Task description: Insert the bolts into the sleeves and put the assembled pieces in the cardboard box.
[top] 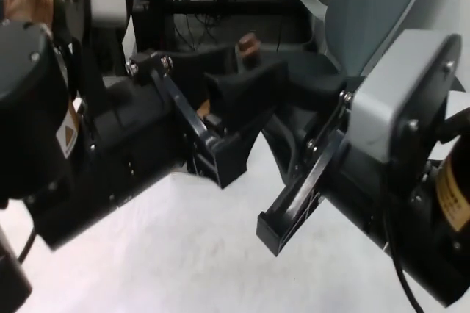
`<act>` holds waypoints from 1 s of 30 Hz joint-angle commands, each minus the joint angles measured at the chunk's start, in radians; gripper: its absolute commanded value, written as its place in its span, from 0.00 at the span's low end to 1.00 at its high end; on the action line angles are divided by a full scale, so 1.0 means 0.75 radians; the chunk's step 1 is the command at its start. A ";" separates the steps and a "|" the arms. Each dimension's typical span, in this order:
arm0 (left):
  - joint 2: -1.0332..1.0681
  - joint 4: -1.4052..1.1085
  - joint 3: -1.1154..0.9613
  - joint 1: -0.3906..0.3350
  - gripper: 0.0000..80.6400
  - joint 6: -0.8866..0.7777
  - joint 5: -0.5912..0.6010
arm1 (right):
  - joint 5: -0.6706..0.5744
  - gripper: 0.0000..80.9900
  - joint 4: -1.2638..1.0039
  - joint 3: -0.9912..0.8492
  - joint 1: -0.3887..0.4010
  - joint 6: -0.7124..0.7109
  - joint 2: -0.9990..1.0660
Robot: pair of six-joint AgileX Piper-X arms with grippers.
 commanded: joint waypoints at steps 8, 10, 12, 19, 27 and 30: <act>-0.410 0.035 -0.003 0.002 0.00 0.412 -0.116 | 0.088 0.01 0.098 -0.033 -0.052 0.087 0.232; -0.508 0.164 -0.003 0.002 0.02 0.467 -0.137 | 0.050 0.01 0.098 -0.063 -0.101 0.171 0.310; -0.615 0.363 -0.003 0.002 0.02 0.470 -0.137 | 0.005 0.01 0.098 -0.106 -0.163 0.189 0.384; -0.866 1.017 -0.003 0.002 0.02 0.470 -0.207 | -0.167 0.01 0.106 -0.393 -0.348 0.178 0.709; -0.931 1.186 -0.003 0.002 0.02 0.633 -0.505 | -0.220 0.01 0.269 -0.729 -0.462 0.178 1.060; -0.931 1.238 -0.003 0.002 0.02 0.642 -0.716 | -0.268 0.01 0.518 -1.067 -0.514 0.178 1.327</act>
